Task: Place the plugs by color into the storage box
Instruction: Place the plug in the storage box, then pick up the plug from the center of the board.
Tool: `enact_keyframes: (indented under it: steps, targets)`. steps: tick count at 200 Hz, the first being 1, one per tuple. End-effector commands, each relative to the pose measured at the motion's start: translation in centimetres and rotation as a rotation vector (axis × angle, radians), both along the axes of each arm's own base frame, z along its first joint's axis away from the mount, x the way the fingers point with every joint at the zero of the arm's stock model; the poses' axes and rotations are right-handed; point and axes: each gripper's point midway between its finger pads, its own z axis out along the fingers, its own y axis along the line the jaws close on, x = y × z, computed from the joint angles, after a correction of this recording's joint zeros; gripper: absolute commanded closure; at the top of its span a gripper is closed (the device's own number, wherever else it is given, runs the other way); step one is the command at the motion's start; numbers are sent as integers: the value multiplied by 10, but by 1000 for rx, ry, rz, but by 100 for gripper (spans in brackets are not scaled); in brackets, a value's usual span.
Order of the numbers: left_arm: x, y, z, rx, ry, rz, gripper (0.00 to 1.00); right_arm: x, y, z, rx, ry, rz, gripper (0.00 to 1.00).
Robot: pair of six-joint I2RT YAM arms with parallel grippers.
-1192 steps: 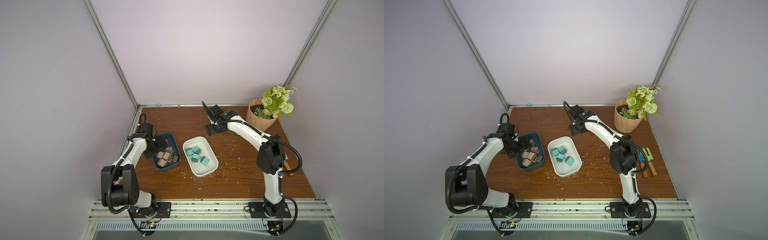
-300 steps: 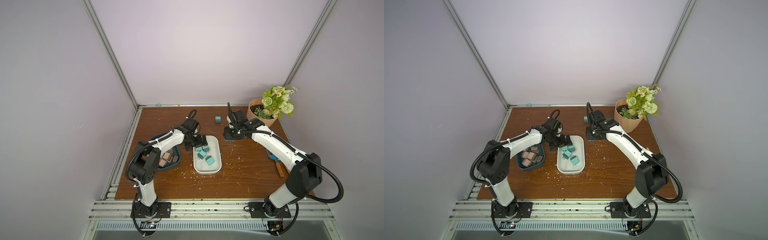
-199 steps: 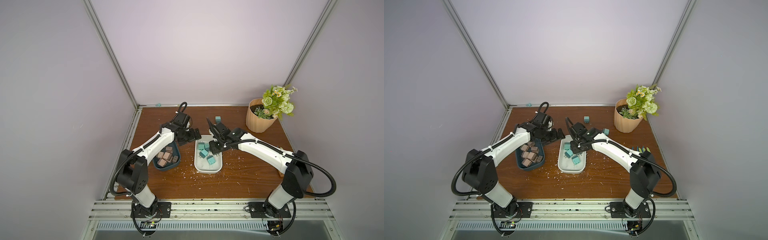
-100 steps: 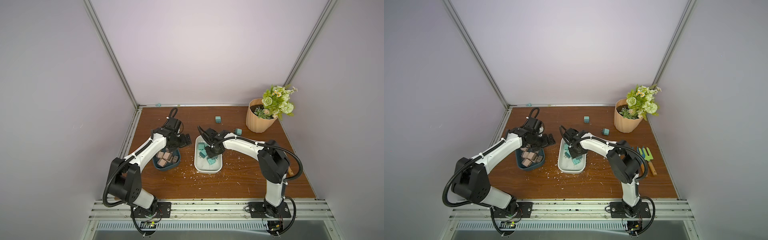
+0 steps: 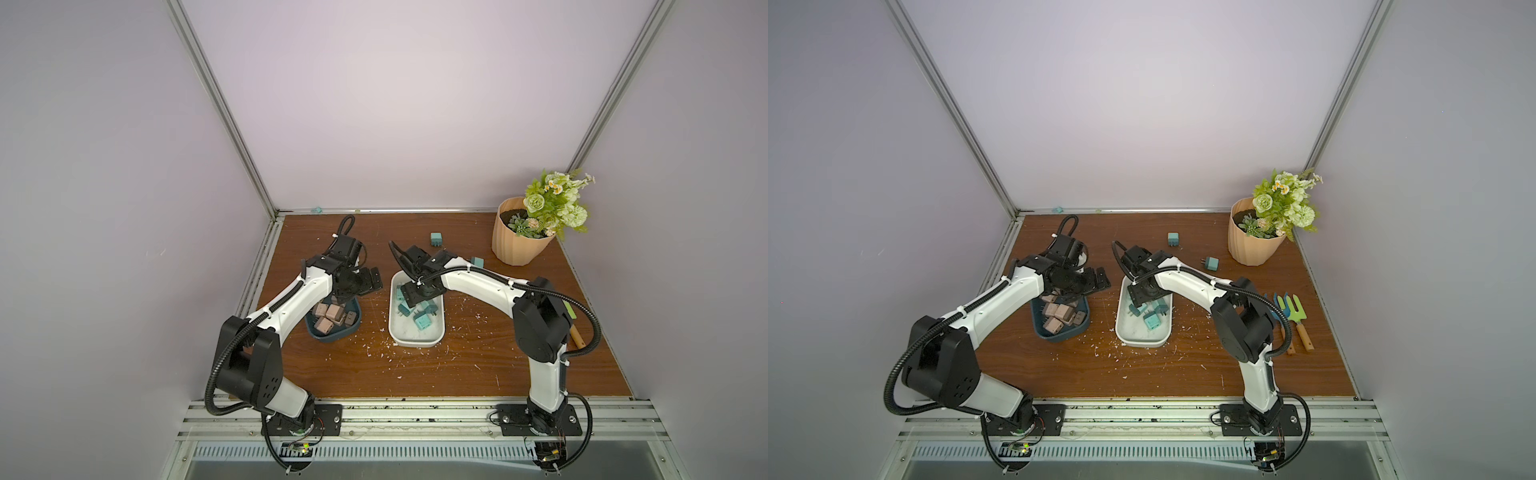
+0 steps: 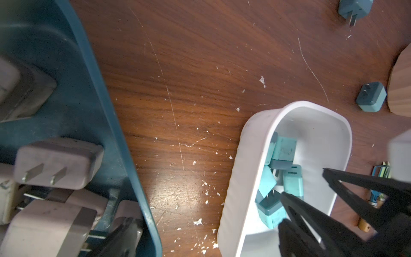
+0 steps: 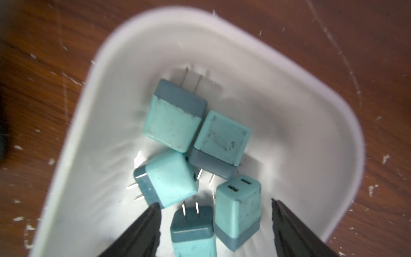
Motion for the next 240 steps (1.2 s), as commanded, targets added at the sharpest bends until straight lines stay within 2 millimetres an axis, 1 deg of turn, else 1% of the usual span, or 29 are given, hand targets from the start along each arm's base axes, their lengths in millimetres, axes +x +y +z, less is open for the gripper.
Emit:
enact_keyframes:
  steps: [1,9,17,50,73,92,105,120,155,174,206,229,240]
  targets:
    - [-1,8,8,27,-18,15,0,27,-28,74,55,-128,-104,18]
    - [-2,8,7,27,-14,13,0,35,-38,79,48,-136,-130,18]
    - [-2,8,6,28,-12,13,0,44,-52,80,32,-140,-158,18]
    - [0,8,13,30,-29,15,0,76,-106,64,-21,-135,-285,15]
    - [0,12,20,41,-48,22,0,96,-129,52,-30,-142,-331,14]
    - [-3,14,21,48,-47,23,0,113,-144,35,-45,-120,-354,14]
    - [-6,15,21,51,-43,24,0,126,-151,24,-41,-106,-362,14]
    - [-9,16,22,51,-44,26,0,142,-154,14,-14,-102,-357,15]
    - [-15,19,21,51,-38,31,0,180,-157,5,12,-108,-339,15]
    - [-17,20,21,55,-35,31,0,194,-162,-6,12,-96,-351,15]
    - [-19,22,22,63,-37,33,0,204,-175,-26,5,-71,-380,15]
    - [-19,25,25,68,-46,45,0,203,-185,-37,3,-50,-390,15]
    - [-19,25,26,68,-49,49,0,201,-186,-43,13,-29,-388,16]
